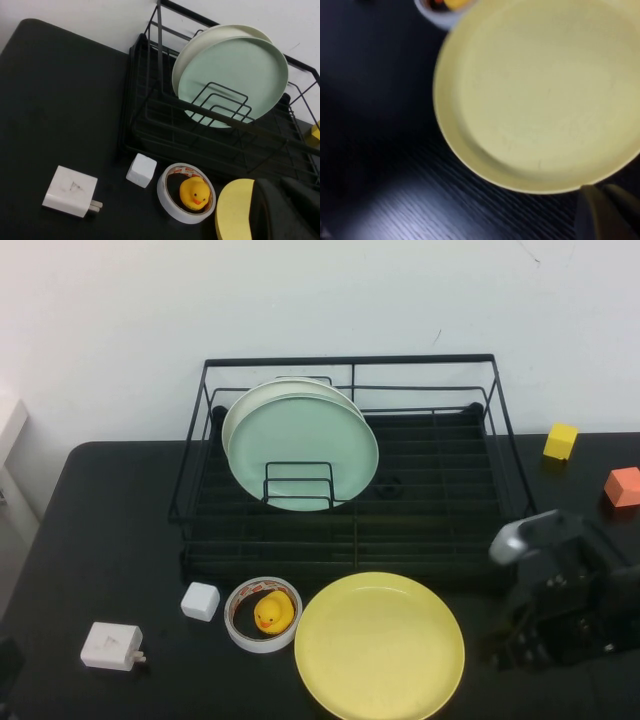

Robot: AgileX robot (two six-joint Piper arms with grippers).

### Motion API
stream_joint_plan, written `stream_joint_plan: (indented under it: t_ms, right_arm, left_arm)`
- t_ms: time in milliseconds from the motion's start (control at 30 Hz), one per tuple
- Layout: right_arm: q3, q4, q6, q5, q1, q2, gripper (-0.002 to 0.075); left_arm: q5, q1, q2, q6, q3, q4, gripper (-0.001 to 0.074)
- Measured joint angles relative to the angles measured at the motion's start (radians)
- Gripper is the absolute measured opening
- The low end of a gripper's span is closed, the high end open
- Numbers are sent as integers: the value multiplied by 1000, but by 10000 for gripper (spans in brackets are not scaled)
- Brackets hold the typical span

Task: Place plate on rack
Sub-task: Pick up the plate from the table

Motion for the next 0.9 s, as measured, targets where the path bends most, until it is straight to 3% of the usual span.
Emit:
stream_joint_plan:
  t_ms: [367,500,667,900]
  right_arm:
    - [-10,74,-24,-106,20,140,11]
    - [-44,143,-37,-116,20,192,100]
    - [-84,209,-37,-118,20,262,267]
    - [-125,301,-56,-115,20,343,309]
  left_arm:
    - [-2,-1,0,0,0,0,-1]
    - [6,-1,0,0,0,0,-1]
    - [11,-1,0,0,0,0,-1]
    - [11,-1,0,34,0,0,-1]
